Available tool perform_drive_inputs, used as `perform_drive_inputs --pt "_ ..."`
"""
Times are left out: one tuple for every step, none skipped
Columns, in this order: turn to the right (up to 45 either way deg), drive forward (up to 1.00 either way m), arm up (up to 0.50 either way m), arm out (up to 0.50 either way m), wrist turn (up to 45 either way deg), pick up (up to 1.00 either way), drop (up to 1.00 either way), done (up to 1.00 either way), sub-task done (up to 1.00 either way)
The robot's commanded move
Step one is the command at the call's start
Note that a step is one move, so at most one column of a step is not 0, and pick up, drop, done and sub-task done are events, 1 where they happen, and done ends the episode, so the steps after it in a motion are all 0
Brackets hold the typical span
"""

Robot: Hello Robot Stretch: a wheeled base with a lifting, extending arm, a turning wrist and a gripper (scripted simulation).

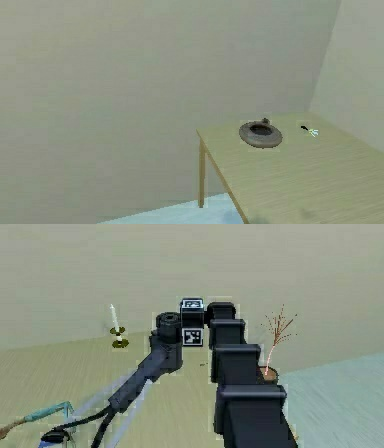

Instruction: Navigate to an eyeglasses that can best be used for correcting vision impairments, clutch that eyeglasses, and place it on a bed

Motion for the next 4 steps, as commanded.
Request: perform_drive_inputs --pt "0.0 0.0 0.0 -0.18 0.0 0.0 0.0 0.0 0.0" --pt "-45.0 0.0 0.0 0.0 0.0 0.0 0.0 0.0 0.0" --pt "-45.0 0.0 0.0 0.0 0.0 0.0 0.0 0.0 0.0" --pt "-15.0 0.0 0.0 0.0 0.0 0.0 0.0 0.0 0.0"
